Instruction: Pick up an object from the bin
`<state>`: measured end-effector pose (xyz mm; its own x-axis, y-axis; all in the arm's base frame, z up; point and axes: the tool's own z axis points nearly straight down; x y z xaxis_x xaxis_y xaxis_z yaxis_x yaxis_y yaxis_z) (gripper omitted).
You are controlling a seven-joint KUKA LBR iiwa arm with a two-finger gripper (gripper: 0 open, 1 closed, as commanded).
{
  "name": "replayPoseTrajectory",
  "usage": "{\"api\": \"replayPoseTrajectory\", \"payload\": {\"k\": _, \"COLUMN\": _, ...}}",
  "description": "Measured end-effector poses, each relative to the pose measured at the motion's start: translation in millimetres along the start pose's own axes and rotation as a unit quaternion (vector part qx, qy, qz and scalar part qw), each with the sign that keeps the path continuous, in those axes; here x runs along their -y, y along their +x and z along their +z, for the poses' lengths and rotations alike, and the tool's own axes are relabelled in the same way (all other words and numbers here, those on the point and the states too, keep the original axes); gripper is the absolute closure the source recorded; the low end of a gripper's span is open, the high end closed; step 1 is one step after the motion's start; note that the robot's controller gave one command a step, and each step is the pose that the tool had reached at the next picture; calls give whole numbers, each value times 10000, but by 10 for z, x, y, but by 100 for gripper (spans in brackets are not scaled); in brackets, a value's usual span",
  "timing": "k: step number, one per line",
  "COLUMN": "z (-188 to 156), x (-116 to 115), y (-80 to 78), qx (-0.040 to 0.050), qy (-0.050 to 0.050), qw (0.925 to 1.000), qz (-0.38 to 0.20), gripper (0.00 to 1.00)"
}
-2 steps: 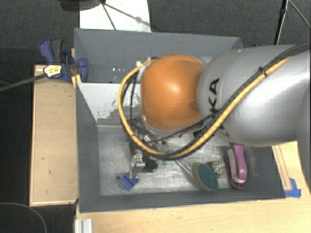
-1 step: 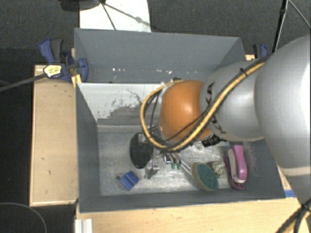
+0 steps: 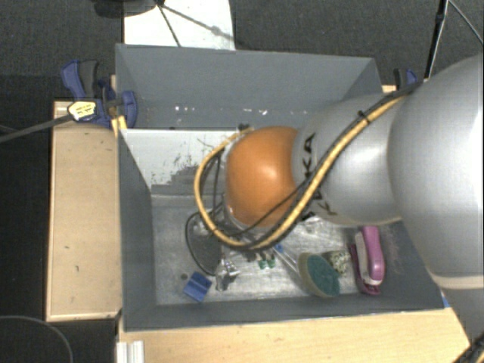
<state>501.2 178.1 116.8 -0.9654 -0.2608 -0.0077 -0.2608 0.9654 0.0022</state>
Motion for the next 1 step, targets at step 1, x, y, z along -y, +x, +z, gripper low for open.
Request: {"api": "replayPoseTrajectory", "payload": {"k": 1, "z": 453, "x": -168, "y": 74, "qx": 9, "qy": -5, "qw": 9898, "qz": -1422, "gripper": 0}}
